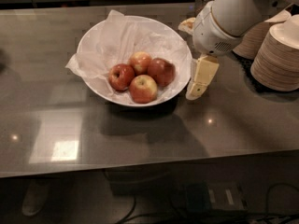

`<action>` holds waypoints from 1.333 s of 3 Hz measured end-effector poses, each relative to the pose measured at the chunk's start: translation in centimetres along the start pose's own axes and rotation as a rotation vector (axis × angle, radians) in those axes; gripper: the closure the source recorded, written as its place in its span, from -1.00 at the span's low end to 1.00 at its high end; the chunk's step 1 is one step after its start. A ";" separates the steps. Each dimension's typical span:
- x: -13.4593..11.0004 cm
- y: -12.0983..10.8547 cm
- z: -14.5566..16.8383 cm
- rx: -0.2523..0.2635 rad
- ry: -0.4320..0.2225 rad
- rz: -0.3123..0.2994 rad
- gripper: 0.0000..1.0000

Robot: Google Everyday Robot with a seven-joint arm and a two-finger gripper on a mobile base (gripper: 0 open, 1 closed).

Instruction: Pick apple from white bowl

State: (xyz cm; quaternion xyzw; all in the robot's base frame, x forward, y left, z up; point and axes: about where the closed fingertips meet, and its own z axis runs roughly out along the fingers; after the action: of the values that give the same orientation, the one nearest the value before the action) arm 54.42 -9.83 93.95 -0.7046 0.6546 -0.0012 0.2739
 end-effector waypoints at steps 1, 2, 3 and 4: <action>-0.7 -1.2 0.3 0.024 -0.042 -0.009 -0.71; -1.2 -1.9 1.0 0.031 -0.073 -0.021 -0.46; -1.3 -2.3 2.2 0.019 -0.096 -0.020 -0.32; -1.2 -2.6 3.4 0.003 -0.110 -0.021 -0.28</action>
Offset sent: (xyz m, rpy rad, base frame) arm 0.0306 0.0207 -0.0006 0.0950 -0.0483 0.0510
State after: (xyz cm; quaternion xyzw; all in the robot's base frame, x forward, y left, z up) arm 57.89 -7.47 92.54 -0.7100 0.6311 0.0335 0.3107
